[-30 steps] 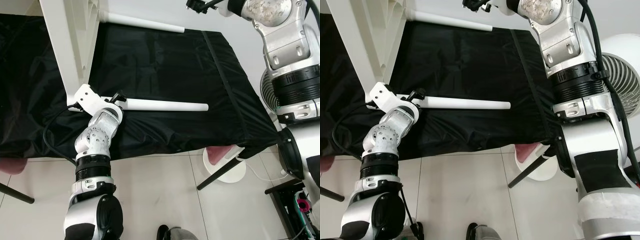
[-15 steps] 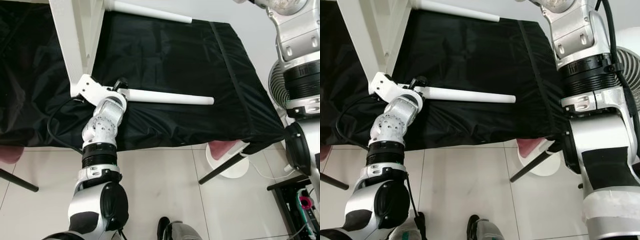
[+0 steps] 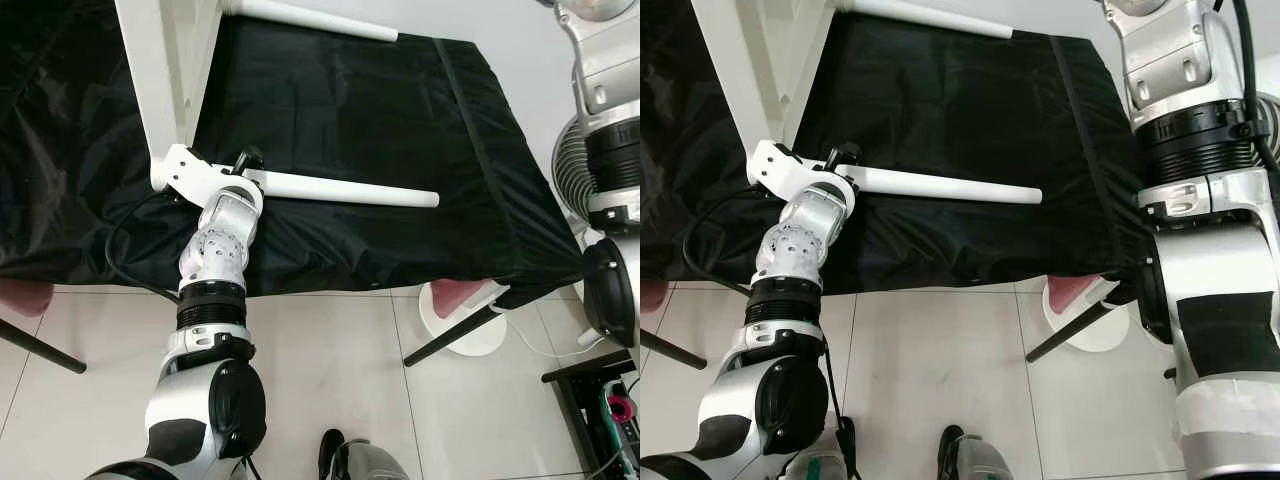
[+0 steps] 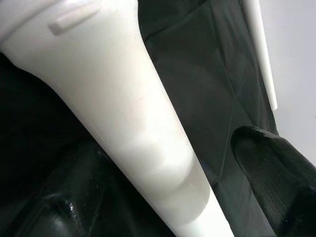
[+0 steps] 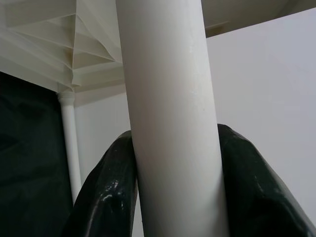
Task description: Building children table
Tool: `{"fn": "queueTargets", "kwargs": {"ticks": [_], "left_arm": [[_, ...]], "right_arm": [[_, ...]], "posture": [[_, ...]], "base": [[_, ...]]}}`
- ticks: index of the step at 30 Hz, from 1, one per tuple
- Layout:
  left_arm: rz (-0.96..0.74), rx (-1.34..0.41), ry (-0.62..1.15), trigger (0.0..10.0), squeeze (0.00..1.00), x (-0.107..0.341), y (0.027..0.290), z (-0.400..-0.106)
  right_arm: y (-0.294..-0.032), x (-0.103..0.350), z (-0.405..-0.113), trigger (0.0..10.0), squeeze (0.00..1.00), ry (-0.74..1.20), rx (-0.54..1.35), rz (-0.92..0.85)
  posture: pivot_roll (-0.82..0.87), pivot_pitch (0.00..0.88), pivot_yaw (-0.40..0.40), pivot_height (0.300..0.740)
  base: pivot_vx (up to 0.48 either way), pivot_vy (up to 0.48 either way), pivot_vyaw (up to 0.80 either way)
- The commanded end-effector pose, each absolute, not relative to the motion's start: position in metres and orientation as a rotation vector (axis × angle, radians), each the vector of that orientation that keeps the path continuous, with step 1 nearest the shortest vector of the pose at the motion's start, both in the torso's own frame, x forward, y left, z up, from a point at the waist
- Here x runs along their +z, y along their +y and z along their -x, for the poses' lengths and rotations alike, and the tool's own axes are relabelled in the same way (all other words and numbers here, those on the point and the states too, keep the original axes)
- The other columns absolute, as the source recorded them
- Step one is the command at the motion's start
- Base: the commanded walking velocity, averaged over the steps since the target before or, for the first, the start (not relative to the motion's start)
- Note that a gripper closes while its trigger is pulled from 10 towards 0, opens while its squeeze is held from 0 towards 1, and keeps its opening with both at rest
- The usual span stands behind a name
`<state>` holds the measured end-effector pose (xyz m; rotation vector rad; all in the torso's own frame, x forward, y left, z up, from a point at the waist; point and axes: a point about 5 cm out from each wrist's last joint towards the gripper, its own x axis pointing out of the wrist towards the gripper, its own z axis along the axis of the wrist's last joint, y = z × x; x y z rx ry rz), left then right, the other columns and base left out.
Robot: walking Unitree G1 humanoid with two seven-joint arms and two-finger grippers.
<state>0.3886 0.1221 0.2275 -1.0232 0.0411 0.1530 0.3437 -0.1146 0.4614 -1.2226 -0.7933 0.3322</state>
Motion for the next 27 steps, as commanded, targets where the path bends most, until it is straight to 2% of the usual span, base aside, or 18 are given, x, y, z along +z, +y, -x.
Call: {"fn": "queueTargets", "kwargs": {"ticks": [1,2,3,4,5,21,27], "left_arm": [[1.021,0.046,-0.185,10.0,0.00,0.271,0.123,-0.389],[1.021,0.046,-0.185,10.0,0.00,0.271,0.123,-0.389],[1.026,0.050,-0.174,7.6,0.00,0.266,0.122,-0.390],[1.030,0.053,-0.166,7.6,0.00,0.262,0.122,-0.390],[1.034,0.059,-0.154,0.0,0.00,0.257,0.121,-0.391],[1.004,0.071,-0.167,0.0,0.00,0.253,0.124,-0.396],[0.971,0.080,-0.289,0.0,0.00,0.278,0.149,-0.399]], "right_arm": [[-0.144,0.508,-0.315,0.0,0.00,-0.982,0.146,1.030],[-0.144,0.508,-0.315,0.0,0.00,-0.982,0.146,1.030],[-0.146,0.510,-0.313,0.0,0.00,-0.987,0.134,1.027],[-0.147,0.511,-0.312,0.0,0.00,-0.990,0.127,1.025],[-0.150,0.512,-0.310,0.0,0.00,-0.993,0.116,1.024],[-0.156,0.514,-0.308,0.0,0.00,-0.985,0.089,1.027],[-0.160,0.515,-0.304,0.0,0.00,-0.993,0.073,1.018]], "posture": [[0.05,0.162,-0.021,0.740],[0.05,0.162,-0.021,0.740],[0.05,0.162,-0.018,0.740],[0.05,0.162,-0.018,0.740],[0.04,0.162,-0.014,0.740],[0.03,0.164,-0.007,0.740],[0.03,0.169,-0.005,0.740]], "base": [[0.000,0.000,0.00],[0.000,0.000,0.00],[0.000,0.000,0.00],[0.000,0.000,0.00],[0.000,0.000,0.00],[0.000,0.000,0.00],[0.000,0.000,0.00]]}}
